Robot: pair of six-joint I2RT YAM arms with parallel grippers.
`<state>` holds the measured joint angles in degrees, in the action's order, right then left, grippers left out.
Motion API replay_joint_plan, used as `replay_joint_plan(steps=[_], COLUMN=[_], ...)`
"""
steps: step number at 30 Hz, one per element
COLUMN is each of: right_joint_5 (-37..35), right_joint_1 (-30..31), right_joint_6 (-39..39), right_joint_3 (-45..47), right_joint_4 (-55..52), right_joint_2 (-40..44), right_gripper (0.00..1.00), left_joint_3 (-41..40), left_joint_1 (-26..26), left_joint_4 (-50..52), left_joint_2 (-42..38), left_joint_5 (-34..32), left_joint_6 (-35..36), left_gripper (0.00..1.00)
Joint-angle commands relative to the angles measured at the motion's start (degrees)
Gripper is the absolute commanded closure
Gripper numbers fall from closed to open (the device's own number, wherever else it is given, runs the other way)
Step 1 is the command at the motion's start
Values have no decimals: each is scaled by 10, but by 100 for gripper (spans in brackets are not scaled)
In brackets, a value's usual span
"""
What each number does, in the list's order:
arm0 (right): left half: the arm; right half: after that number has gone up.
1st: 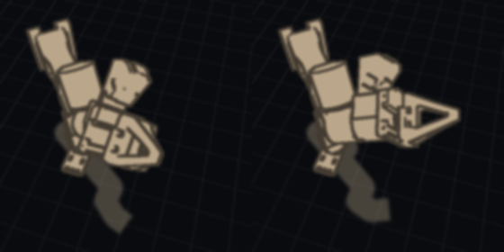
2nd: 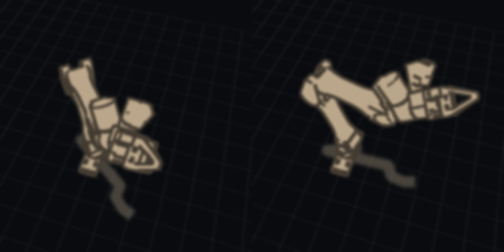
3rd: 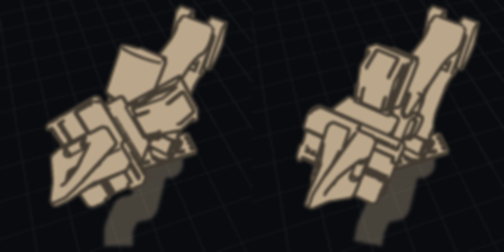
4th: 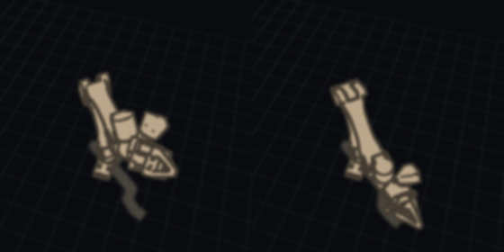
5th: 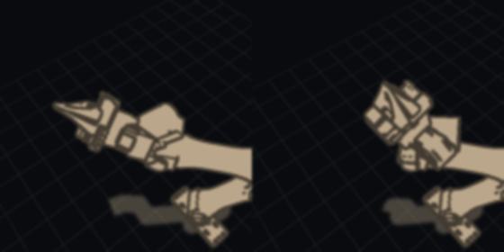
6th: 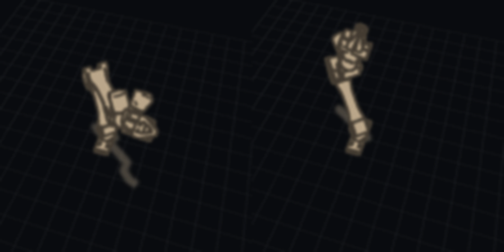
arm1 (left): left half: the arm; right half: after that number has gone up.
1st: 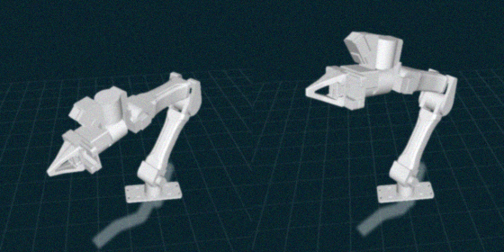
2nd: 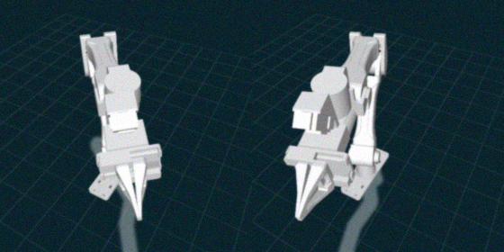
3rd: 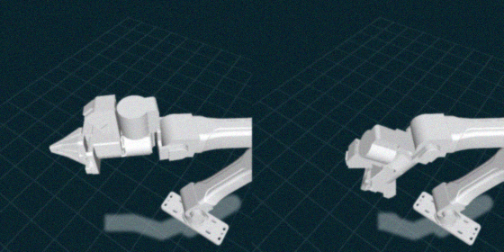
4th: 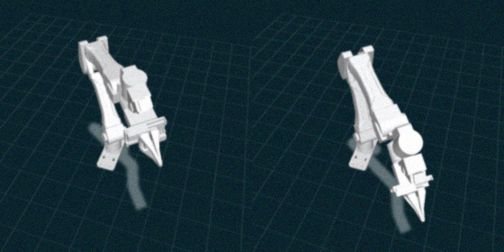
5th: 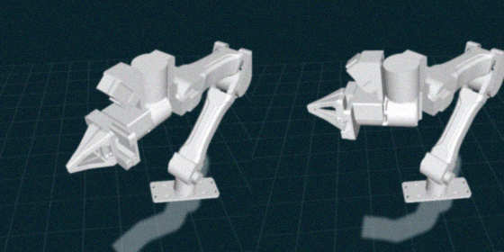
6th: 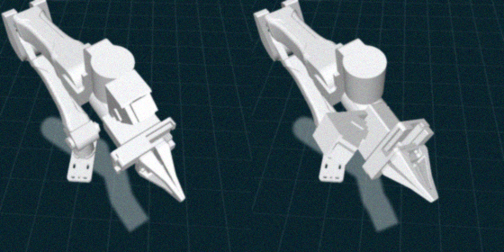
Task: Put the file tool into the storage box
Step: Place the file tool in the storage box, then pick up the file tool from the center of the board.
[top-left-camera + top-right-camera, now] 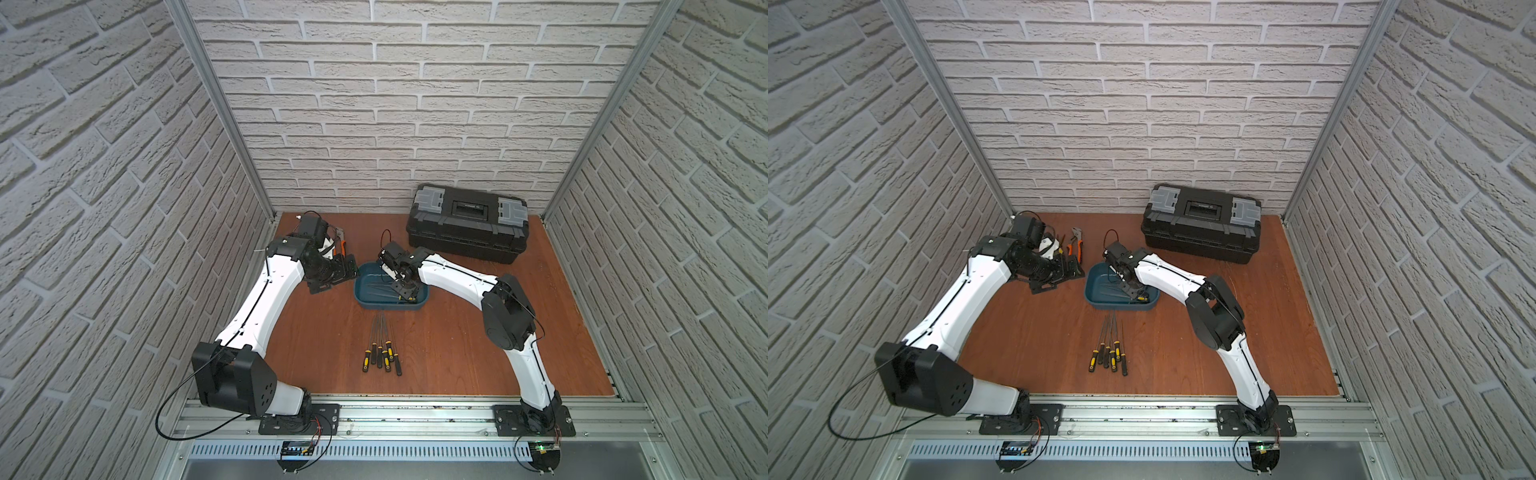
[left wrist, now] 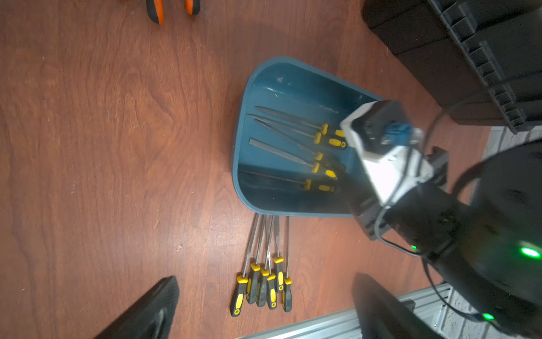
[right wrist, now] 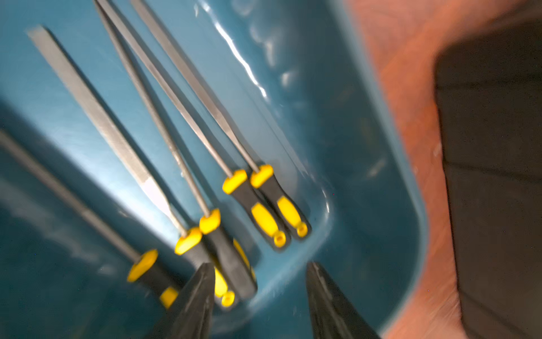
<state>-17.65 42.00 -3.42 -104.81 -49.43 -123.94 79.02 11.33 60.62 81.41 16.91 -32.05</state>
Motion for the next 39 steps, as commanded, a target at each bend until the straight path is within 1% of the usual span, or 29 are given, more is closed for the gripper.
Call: replay_joint_plan(steps=[1,6,9,13,17,23,28,33,39], right_joint_5=[11,26,39,38,35,42,69,103,120], right_joint_1=[1,6,19,55,108,172,203,223,245], right_joint_6=[105,243,325,408,466,540,582,591,583], right_joint_3=[30,112,180,257,303,356,396,411,378], right_joint_4=[23,39,49,55,50,70,110,140,129], right_joint_2=[94,191,245,301,325,326,316,289,228], right_gripper=[45,45,46,46,46,47,47,47,49], left_joint_3=[-19,-56,-86,-129,-168,-208,-217,-229,-237], left_joint_1=[2,3,9,30,65,104,112,111,109], left_joint_4=[18,10,3,-13,-32,-58,-56,-60,-53], left_joint_2=[-23,-51,-71,-94,-114,-127,-138,-164,-178], left_joint_5=[-13,-12,-9,-9,-9,-8,-7,-16,-23], left_joint_6=[29,39,40,27,1,-42,-56,-70,-80], left_gripper=[2,2,2,2,2,2,2,2,2])
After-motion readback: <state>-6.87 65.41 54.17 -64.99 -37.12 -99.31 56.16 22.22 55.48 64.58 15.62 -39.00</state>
